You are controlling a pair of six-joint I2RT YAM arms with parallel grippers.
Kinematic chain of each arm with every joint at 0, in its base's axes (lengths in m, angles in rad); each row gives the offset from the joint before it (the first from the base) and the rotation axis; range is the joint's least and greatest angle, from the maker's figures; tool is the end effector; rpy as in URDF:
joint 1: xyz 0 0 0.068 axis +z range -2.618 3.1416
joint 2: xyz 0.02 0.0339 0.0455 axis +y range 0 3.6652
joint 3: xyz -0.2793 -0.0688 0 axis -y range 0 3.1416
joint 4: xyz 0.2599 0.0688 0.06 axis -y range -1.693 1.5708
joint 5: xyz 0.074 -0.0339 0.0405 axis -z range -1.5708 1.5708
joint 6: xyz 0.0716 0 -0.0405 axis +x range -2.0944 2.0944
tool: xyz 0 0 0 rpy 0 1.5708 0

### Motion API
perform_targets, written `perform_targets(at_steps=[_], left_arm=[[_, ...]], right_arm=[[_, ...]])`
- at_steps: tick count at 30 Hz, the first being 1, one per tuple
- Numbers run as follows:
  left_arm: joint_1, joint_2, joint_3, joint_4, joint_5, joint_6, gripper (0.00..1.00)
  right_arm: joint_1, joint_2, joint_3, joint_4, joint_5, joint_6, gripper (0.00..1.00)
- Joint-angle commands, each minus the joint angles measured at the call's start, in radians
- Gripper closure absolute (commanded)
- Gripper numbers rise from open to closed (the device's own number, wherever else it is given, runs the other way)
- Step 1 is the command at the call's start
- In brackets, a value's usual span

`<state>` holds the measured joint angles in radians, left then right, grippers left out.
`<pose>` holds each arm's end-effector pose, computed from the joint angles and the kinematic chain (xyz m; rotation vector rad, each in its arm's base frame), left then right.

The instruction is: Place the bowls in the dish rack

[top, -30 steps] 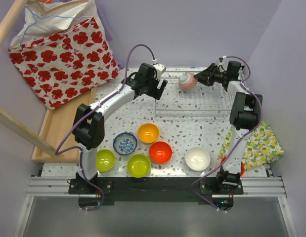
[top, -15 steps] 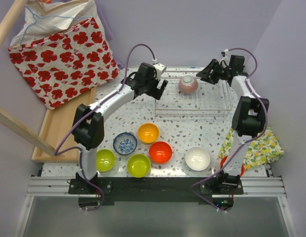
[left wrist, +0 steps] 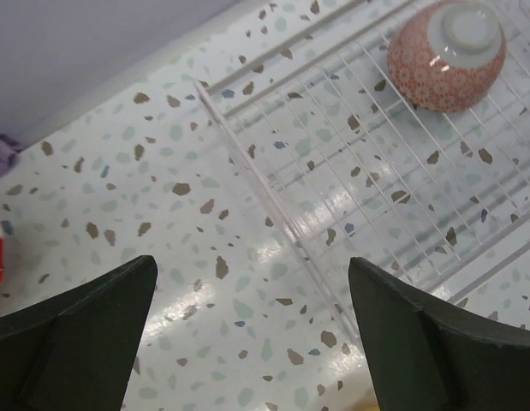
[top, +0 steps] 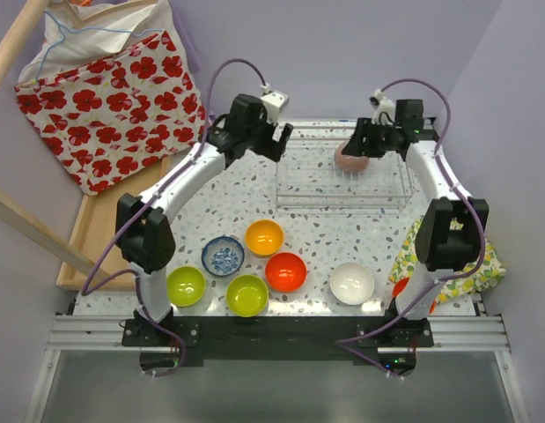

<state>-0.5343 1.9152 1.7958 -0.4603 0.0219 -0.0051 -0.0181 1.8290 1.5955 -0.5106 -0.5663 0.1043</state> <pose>0.4306 -0.2566 0.3253 0.5797 2.0905 -0.3353 0.4576 0.0301 0.2907 -0.1491 2.2648 0.6970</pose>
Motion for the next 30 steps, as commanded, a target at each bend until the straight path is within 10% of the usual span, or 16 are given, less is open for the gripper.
perform_targets(at_steps=[1,11,30], left_arm=[[0.132,-0.195,-0.019,0.014,0.009,0.033,0.00],[0.220,-0.494,-0.350,-0.040,-0.092,0.093,0.00],[0.353,-0.658,-0.515,-0.056,-0.357,0.340,0.00]], right_arm=[[0.203,-0.180,-0.084,-0.095,-0.018,-0.339,0.46],[0.720,-0.192,-0.076,-0.192,0.147,-0.649,0.49],[1.121,0.055,0.069,-0.062,0.285,-0.531,0.47]])
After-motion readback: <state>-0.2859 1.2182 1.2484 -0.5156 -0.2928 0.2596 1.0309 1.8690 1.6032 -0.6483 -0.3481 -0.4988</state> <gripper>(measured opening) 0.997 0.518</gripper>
